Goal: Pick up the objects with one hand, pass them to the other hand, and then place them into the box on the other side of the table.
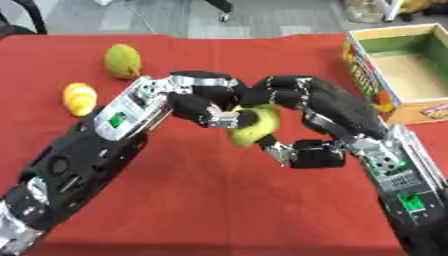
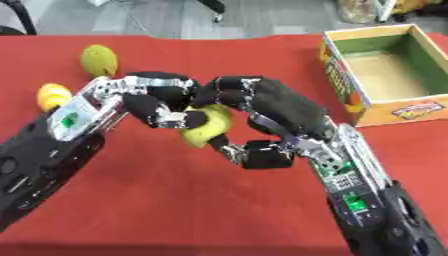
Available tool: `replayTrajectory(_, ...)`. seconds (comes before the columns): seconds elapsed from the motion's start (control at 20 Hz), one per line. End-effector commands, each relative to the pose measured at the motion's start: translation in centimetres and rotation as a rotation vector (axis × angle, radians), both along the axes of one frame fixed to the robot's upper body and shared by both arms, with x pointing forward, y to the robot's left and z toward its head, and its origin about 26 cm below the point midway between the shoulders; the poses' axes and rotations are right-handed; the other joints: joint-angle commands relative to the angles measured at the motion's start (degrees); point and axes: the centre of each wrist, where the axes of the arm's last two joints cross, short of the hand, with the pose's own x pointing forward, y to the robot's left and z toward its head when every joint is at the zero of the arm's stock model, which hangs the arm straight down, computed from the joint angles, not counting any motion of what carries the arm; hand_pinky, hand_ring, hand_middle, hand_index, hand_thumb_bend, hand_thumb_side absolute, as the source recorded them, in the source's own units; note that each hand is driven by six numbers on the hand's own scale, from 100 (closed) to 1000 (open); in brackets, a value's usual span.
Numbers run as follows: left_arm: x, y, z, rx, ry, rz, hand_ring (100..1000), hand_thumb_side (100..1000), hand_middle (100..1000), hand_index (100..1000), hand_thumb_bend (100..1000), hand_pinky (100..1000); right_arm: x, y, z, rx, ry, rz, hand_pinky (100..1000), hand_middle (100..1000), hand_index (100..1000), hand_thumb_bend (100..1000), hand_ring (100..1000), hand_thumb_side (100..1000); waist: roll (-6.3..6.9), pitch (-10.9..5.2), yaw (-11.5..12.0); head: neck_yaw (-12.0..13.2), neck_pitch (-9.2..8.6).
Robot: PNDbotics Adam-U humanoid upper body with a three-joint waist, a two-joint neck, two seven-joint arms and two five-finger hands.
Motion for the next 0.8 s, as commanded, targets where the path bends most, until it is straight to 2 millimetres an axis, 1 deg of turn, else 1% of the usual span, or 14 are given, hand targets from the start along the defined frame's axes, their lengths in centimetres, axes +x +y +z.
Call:
replayTrajectory(0.05, 0.0, 0.6, 2.1, -0.025, -0.086, 0.003, 455, 506, 443, 621, 497, 600, 0.3, -0.4, 0.3, 0.008, -0.015, -0.028, 640, 401, 719, 100, 544, 100, 0.36, -0.61, 0.02, -0.07, -0.12)
replayTrajectory(0.1, 0.2, 1.0, 2.1, -0.025, -0.098, 0.014, 469, 512, 460, 637, 544, 605, 0.3, -0.4, 0.3, 0.014, -0.015, -0.03, 639, 391, 715, 100, 542, 100, 0.39, -0.63, 0.02, -0.08, -0.12)
replayTrajectory(0.25, 0.6, 2.0, 2.1, -0.024, -0.133, 0.048, 514, 521, 508, 684, 642, 625, 0.3, -0.5, 0.4, 0.035, -0.016, -0.039, 637, 364, 704, 100, 536, 100, 0.45, -0.61, -0.02, -0.14, -0.12)
replayTrajectory(0.4, 1.0, 3.2, 2.0, -0.026, -0.166, 0.086, 550, 538, 545, 713, 713, 642, 0.3, -0.5, 0.3, 0.051, -0.016, -0.047, 638, 353, 700, 100, 533, 100, 0.51, -0.54, -0.07, -0.25, -0.12)
replayTrajectory(0.5, 1.2, 4.2, 2.0, -0.031, -0.183, 0.116, 573, 554, 569, 737, 749, 654, 0.3, -0.5, 0.3, 0.061, -0.017, -0.052, 638, 350, 698, 100, 533, 100, 0.56, -0.49, -0.09, -0.38, -0.12)
replayTrajectory(0.65, 1.3, 5.9, 2.1, -0.039, -0.21, 0.168, 589, 577, 587, 758, 779, 667, 0.3, -0.7, 0.2, 0.074, -0.015, -0.066, 638, 349, 697, 100, 533, 100, 0.6, -0.45, -0.12, -0.51, -0.12)
replayTrajectory(0.75, 1.3, 7.7, 2.3, -0.056, -0.23, 0.23, 590, 589, 588, 761, 782, 669, 0.4, -1.1, 0.1, 0.093, -0.012, -0.094, 637, 349, 696, 100, 533, 100, 0.59, -0.44, -0.14, -0.66, -0.12)
replayTrajectory(0.8, 1.2, 8.9, 2.3, -0.065, -0.238, 0.273, 588, 591, 586, 760, 781, 668, 0.5, -1.4, 0.0, 0.104, -0.009, -0.119, 637, 349, 696, 100, 533, 100, 0.59, -0.44, -0.15, -0.75, -0.12)
